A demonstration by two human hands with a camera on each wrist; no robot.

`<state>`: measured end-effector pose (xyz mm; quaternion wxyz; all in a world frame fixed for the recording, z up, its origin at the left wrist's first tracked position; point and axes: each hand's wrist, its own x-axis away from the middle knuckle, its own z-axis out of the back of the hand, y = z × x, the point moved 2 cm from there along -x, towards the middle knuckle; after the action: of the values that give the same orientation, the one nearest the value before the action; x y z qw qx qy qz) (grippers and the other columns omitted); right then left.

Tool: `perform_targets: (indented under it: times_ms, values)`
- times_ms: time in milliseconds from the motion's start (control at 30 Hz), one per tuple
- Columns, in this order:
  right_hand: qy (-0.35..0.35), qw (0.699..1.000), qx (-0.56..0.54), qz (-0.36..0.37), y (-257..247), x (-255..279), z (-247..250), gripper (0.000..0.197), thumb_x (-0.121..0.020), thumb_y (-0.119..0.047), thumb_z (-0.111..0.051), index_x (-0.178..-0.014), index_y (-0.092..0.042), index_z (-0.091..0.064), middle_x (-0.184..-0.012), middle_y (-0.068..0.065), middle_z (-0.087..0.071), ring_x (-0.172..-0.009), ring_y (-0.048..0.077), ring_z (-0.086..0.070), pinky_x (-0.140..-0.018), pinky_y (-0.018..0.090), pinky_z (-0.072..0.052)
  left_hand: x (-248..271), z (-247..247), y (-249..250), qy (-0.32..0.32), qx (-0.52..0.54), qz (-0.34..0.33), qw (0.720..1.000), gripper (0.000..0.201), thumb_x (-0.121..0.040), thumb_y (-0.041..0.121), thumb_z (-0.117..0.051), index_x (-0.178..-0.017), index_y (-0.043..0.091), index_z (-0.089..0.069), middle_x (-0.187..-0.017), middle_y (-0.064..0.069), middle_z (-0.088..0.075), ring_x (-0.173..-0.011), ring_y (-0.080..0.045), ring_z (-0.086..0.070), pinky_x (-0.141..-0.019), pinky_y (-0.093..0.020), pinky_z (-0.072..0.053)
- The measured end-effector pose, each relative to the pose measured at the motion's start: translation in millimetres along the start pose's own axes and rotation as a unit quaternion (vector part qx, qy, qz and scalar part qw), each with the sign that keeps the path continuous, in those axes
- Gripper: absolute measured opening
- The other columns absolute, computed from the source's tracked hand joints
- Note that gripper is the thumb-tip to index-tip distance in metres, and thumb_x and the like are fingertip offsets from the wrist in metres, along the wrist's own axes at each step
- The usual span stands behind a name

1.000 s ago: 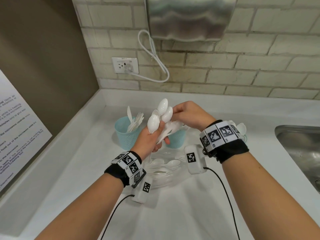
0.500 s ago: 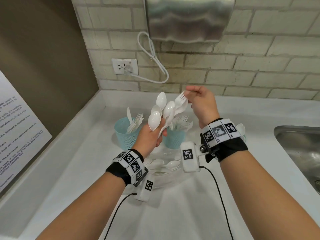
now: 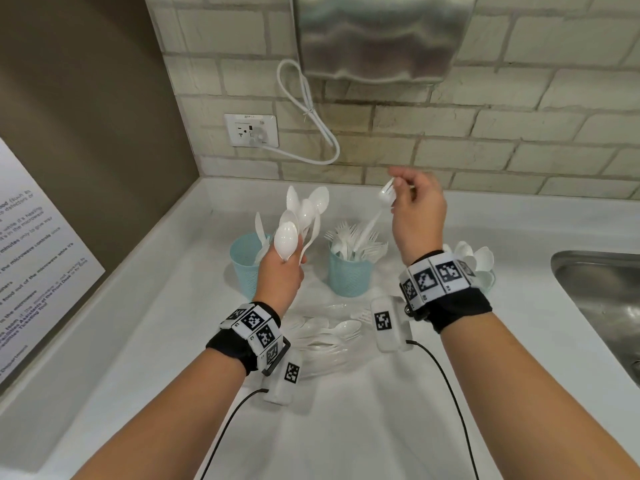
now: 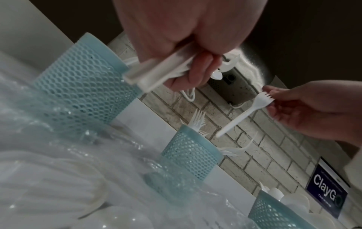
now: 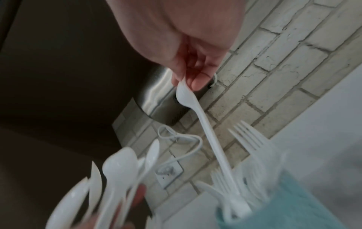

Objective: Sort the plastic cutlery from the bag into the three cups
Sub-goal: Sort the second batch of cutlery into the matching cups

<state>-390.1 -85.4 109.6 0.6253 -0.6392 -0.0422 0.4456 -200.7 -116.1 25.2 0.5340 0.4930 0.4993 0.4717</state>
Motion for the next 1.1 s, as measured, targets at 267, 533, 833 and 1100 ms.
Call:
perform_targets:
  times_ms: [267, 533, 833, 1100]
  values:
    - [-0.225, 0.933, 0.278, -0.030, 38.9, 32.7, -11.8, 0.023, -0.089, -0.047, -0.055, -0.103, -0.036, -0.070, -0.120, -0.008, -0.062, -0.115, 0.022, -0.045, -0.095, 0.036, -0.026, 3.3, -4.0, 0.0, -0.034, 0.021, -0.004, 0.999, 0.018, -0.096, 0.032, -0.051, -0.082, 0.021, -0.050, -0.060, 0.005, -0.044, -0.044, -0.011, -0.034, -0.039, -0.019, -0.027]
    - [-0.232, 0.951, 0.180, -0.096, 40.0, 32.1, -2.1, 0.021, -0.080, -0.012, -0.070, -0.100, -0.013, -0.067, -0.093, 0.005, -0.060, -0.082, 0.016, -0.054, -0.072, 0.021, -0.043, 5.2, -15.4, 0.7, -0.066, 0.031, -0.017, 0.997, 0.021, -0.094, 0.039, -0.053, -0.091, 0.019, -0.049, -0.065, -0.003, -0.038, -0.047, -0.012, -0.030, -0.037, -0.020, -0.025]
    - [-0.225, 0.945, 0.237, -0.018, 39.4, 29.7, -8.4, 0.031, -0.096, -0.032, -0.047, -0.111, -0.016, -0.069, -0.109, 0.015, -0.059, -0.110, 0.030, -0.050, -0.095, 0.035, -0.040, 11.3, -18.3, 3.6, -0.138, -0.015, -0.084, 0.987, 0.031, -0.086, 0.023, -0.068, -0.110, 0.024, -0.049, -0.071, 0.007, -0.046, -0.048, -0.003, -0.038, -0.043, -0.017, -0.033]
    - [-0.282, 0.949, -0.143, -0.016, -21.6, 48.0, -7.1, 0.032, -0.101, -0.036, -0.035, -0.123, -0.032, -0.056, -0.118, -0.008, -0.063, -0.113, 0.004, -0.056, -0.096, 0.024, -0.046, 12.7, -32.7, 6.2, -0.163, -0.058, -0.100, 0.980, 0.017, -0.091, 0.016, -0.062, -0.106, 0.021, -0.055, -0.073, 0.006, -0.055, -0.050, -0.001, -0.049, -0.051, -0.015, -0.044]
